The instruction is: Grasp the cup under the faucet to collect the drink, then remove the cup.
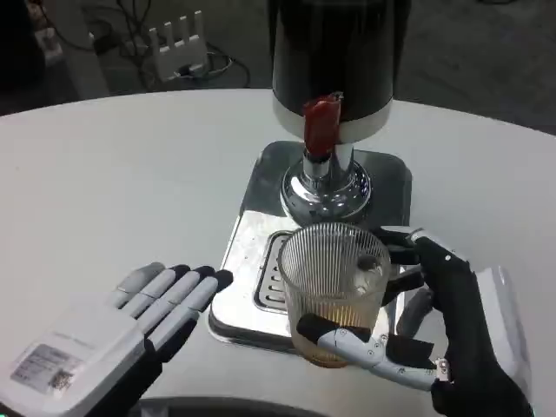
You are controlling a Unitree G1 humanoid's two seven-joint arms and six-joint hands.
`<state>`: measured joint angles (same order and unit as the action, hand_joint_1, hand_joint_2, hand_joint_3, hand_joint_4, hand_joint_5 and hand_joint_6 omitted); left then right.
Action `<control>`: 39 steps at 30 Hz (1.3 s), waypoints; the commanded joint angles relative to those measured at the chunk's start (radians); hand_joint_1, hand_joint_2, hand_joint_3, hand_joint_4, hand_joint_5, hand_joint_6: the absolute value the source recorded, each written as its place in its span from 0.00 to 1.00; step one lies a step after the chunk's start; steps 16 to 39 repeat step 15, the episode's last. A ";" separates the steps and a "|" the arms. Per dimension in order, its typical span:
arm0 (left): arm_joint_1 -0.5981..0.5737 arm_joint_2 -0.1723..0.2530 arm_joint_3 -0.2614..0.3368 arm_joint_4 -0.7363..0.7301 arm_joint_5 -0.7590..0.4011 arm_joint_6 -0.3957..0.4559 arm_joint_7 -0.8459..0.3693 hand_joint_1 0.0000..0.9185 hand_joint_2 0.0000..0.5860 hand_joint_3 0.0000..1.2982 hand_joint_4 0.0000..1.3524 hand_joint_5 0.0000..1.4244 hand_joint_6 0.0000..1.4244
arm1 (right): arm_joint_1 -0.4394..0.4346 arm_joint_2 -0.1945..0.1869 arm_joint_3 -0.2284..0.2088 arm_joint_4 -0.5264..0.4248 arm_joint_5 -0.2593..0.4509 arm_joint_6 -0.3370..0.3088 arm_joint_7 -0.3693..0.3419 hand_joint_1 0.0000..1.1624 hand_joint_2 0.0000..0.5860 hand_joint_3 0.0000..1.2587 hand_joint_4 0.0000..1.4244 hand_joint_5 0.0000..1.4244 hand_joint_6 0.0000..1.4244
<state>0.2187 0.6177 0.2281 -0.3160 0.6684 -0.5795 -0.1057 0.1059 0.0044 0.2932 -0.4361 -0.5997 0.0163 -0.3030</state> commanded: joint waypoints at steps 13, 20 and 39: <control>0.000 0.014 -0.021 -0.033 0.023 0.009 -0.002 0.00 0.14 0.00 0.00 0.00 0.00 | 0.010 0.000 -0.003 -0.047 0.002 -0.046 0.010 0.79 0.12 0.66 0.60 0.73 0.78; 0.000 0.014 -0.023 -0.033 0.022 0.011 -0.003 0.00 0.14 0.00 0.00 0.00 0.00 | 0.011 0.000 -0.005 -0.045 0.003 -0.047 0.010 0.79 0.12 0.66 0.60 0.73 0.78; 0.000 0.014 -0.023 -0.033 0.022 0.011 -0.003 0.00 0.14 0.00 0.00 0.00 0.00 | 0.011 0.000 -0.005 -0.045 0.003 -0.047 0.010 0.79 0.12 0.66 0.60 0.73 0.78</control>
